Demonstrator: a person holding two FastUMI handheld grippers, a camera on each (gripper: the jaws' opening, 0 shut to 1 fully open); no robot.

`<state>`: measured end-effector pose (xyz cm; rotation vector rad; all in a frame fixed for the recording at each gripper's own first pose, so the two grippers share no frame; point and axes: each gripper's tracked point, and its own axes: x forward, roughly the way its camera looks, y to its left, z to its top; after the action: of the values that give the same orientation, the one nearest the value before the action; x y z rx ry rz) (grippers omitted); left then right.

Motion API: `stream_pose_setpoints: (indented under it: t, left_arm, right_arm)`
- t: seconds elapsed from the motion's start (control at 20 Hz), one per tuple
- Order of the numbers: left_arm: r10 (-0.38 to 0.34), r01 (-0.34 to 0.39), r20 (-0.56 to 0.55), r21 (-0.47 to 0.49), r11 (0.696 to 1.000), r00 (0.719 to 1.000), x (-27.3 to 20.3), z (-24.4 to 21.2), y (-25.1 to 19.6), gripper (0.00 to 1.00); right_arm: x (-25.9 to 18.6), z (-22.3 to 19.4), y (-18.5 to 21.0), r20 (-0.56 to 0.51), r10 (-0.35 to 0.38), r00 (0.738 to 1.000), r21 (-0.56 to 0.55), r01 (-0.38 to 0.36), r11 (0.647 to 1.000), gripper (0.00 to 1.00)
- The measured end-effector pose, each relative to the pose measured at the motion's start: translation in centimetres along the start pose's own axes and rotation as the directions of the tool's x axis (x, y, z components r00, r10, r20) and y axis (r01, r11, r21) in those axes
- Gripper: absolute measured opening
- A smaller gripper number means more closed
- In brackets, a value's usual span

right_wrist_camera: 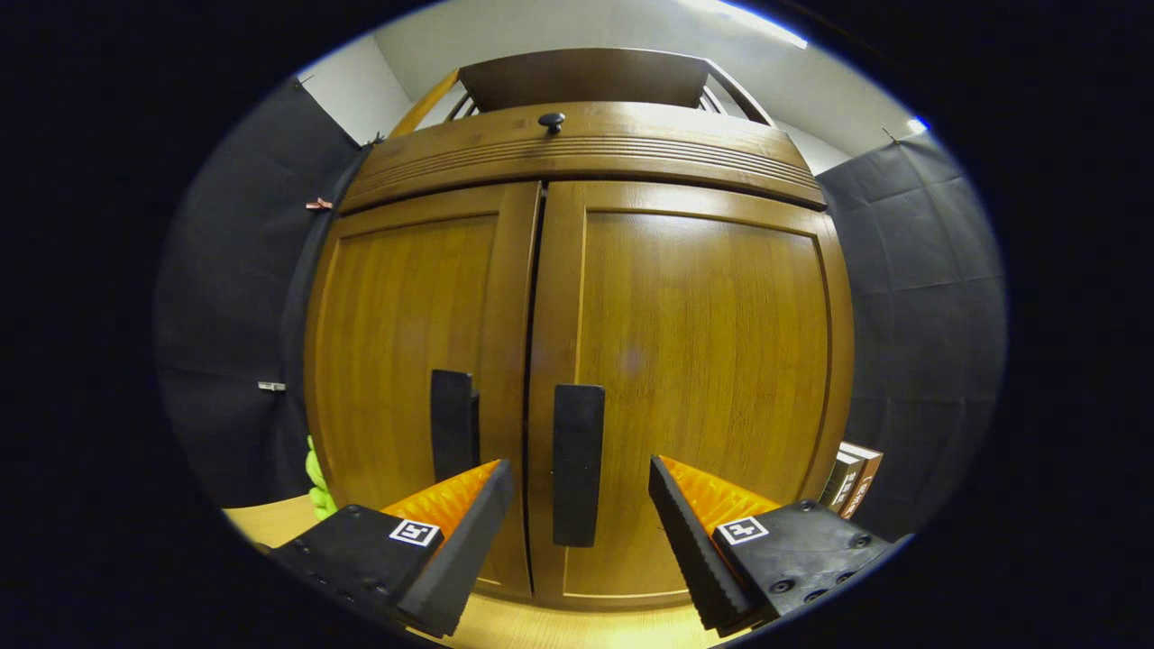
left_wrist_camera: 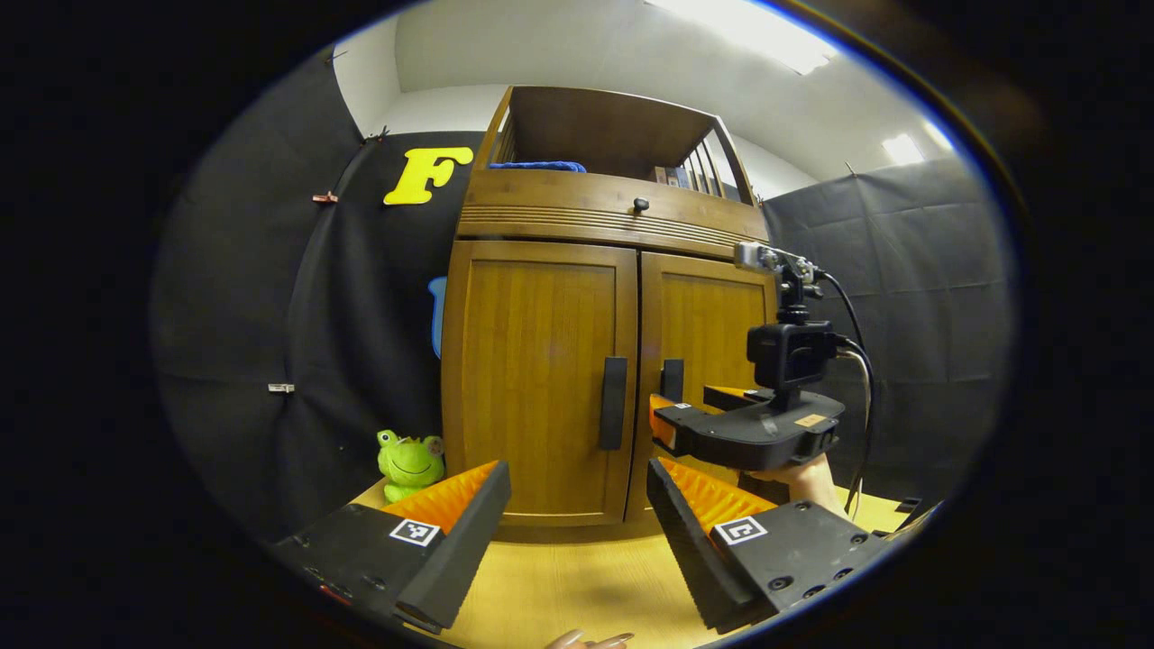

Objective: Open the right door of the double-door shoe cabinet with the right hand, and open the left door with the left hand.

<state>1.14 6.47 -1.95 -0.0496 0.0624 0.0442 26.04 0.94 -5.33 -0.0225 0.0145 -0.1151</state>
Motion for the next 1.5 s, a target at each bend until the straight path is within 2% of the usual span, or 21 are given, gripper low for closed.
stream_pose_setpoints:
  t: [0.1, 0.15, 0.3, 0.45, 0.55, 0.7, 0.8, 0.85, 0.9, 1.2, 1.25, 1.4, 1.5]
  left_arm:
    - [-0.015, 0.015, -0.009, -0.010, 1.000, 1.000, 0.2, 0.0, -0.3, 0.95]
    - [-0.018, 0.018, -0.015, -0.013, 1.000, 1.000, 0.1, -0.2, -0.3, 0.95]
    - [-0.018, 0.017, -0.031, -0.011, 1.000, 0.999, 0.0, -0.3, -0.1, 0.95]
    - [-0.049, 0.048, -0.054, -0.011, 0.999, 0.997, -0.2, -0.6, -0.4, 0.95]
    - [-0.055, 0.054, -0.064, -0.014, 0.998, 0.996, -0.3, -0.6, -0.5, 0.95]
    - [-0.044, 0.043, -0.056, -0.019, 0.999, 0.997, -0.6, -0.2, -0.4, 0.95]
    - [-0.035, 0.034, -0.054, -0.021, 0.999, 0.998, -0.9, -0.1, -0.4, 0.95]
    - [-0.029, 0.028, -0.054, -0.022, 0.999, 0.998, -1.3, -0.2, -0.4, 0.95]
    - [-0.026, 0.025, -0.054, -0.024, 0.999, 0.998, -1.6, -0.3, -0.4, 0.95]
    - [-0.023, 0.020, -0.046, -0.056, 0.998, 0.999, -2.9, -0.1, -1.0, 0.95]
    - [-0.022, 0.019, -0.047, -0.058, 0.998, 0.999, -3.1, -0.2, -1.3, 0.95]
    - [-0.017, 0.014, -0.043, -0.060, 0.998, 0.999, -3.6, 0.0, -2.0, 0.94]
    - [-0.025, 0.022, -0.038, -0.070, 0.997, 0.999, -4.0, 0.2, -2.7, 0.94]
  right_arm:
    - [1.0, -0.3, 0.1, -0.004, -0.001, 1.000, 0.002, 0.001, 1.000, 0.96]
    - [1.4, -0.4, 0.1, -0.004, 0.002, 1.000, 0.000, -0.002, 1.000, 0.90]
    - [2.5, -1.0, -0.2, -0.007, -0.006, 1.000, -0.015, 0.006, 1.000, 0.88]
    - [3.4, -2.1, -0.7, -0.027, -0.053, 0.998, -0.032, 0.052, 0.998, 0.65]
    - [3.8, -2.7, 0.2, -0.045, -0.031, 0.998, -0.017, 0.031, 0.999, 0.52]
    - [4.0, -2.6, 0.0, -0.040, -0.050, 0.998, -0.022, 0.049, 0.999, 0.34]
    - [3.4, -2.8, 0.0, -0.055, -0.031, 0.998, -0.006, 0.031, 1.000, 0.28]
    - [3.5, -2.8, 0.0, -0.063, -0.022, 0.998, -0.007, 0.022, 1.000, 0.20]
    - [3.1, -2.7, 0.0, -0.064, -0.014, 0.998, -0.015, 0.013, 1.000, 0.24]
    - [-1.6, -1.9, -0.6, -0.062, 0.080, 0.995, 0.006, -0.079, 0.997, 0.24]
    - [-2.7, -1.8, -0.9, -0.062, 0.091, 0.994, 0.003, -0.091, 0.996, 0.28]
    - [-5.7, -1.2, -2.1, -0.056, 0.115, 0.992, 0.008, -0.114, 0.993, 0.20]
    - [-7.4, -1.0, -2.8, -0.058, 0.122, 0.991, -0.002, -0.123, 0.992, 0.24]
